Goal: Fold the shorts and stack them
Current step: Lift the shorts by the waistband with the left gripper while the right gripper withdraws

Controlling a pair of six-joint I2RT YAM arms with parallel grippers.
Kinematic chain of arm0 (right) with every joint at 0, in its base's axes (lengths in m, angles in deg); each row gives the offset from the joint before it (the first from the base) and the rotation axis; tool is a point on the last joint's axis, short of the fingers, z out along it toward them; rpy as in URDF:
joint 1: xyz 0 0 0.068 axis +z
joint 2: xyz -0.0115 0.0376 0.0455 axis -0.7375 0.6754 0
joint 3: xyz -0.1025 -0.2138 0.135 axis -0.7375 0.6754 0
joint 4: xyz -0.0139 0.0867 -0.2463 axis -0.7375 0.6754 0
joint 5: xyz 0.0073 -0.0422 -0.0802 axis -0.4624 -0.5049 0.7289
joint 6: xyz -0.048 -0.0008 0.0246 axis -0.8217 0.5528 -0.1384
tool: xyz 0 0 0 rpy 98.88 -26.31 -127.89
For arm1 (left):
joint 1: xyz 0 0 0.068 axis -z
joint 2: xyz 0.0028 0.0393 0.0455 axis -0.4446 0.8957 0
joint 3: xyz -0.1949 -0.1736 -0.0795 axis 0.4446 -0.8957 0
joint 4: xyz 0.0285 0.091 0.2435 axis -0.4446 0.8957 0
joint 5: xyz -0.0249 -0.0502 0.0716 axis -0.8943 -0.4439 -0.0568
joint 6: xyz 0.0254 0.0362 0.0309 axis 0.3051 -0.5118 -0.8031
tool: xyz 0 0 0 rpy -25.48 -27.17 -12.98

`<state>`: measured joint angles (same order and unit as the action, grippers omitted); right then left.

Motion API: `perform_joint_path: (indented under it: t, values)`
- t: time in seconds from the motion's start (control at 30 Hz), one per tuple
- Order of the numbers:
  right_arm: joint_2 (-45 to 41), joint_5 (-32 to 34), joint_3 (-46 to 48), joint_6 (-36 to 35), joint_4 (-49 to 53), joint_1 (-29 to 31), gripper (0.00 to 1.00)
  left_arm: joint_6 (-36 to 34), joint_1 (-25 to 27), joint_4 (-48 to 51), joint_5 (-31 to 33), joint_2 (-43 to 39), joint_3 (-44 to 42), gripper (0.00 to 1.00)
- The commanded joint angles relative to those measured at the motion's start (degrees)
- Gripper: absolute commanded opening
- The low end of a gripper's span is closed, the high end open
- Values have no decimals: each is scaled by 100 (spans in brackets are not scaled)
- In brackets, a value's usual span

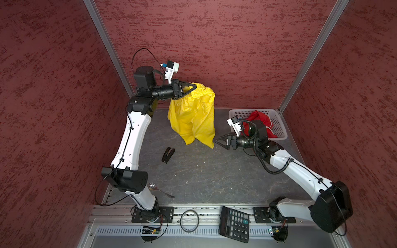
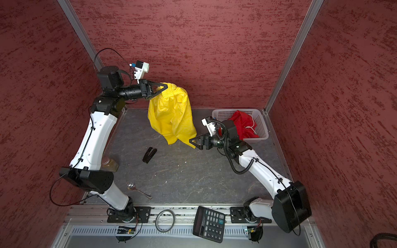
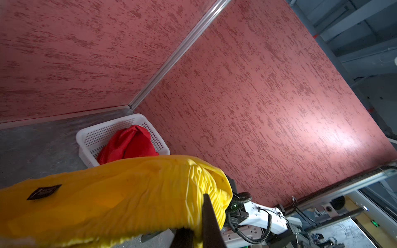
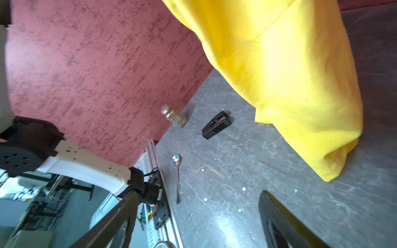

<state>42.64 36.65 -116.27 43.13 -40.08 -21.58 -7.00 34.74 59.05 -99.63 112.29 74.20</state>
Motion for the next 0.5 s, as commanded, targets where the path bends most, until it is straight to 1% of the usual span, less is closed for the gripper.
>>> perform_joint_path:
  t: [0.0, 0.07, 0.13, 0.17, 0.2, 0.23, 0.27, 0.3, 0.33, 0.37, 0.47]
  values:
    - [22, 914, -229, -638, 303, -256, 90, -187, 19, -182, -482, -545, 252, 0]
    - [202, 1629, -373, -625, 400, -453, 90, -382, -35, 41, -431, -743, 182, 0]
    - [593, 2475, -761, -720, 792, -546, 85, -407, -139, 41, -411, -979, -42, 0]
    - [835, 2936, -984, -723, 1011, -550, 80, -392, -209, 29, -365, -1090, -188, 0]
    - [1045, 3339, -1166, -686, 1218, -538, 71, -377, -274, 18, -333, -1182, -317, 0]
    - [1322, 3685, -1363, -656, 1463, -515, 56, -359, -351, -21, -324, -1271, -463, 0]
    - [1515, 3817, -1500, -658, 1630, -485, 38, -326, -425, -54, -322, -1343, -579, 0]
    - [1626, 3924, -1553, -672, 1713, -417, 24, -294, -493, -74, -325, -1385, -668, 0]
    - [1696, 4089, -1555, -726, 1724, -294, 13, -269, -565, -69, -327, -1418, -737, 0]
    - [1781, 4189, -1549, -815, 1727, -162, 6, -238, -633, -58, -302, -1444, -798, 0]
    - [2088, 4323, -1622, -836, 1892, 59, 5, -188, -799, -48, -282, -1476, -931, 0]
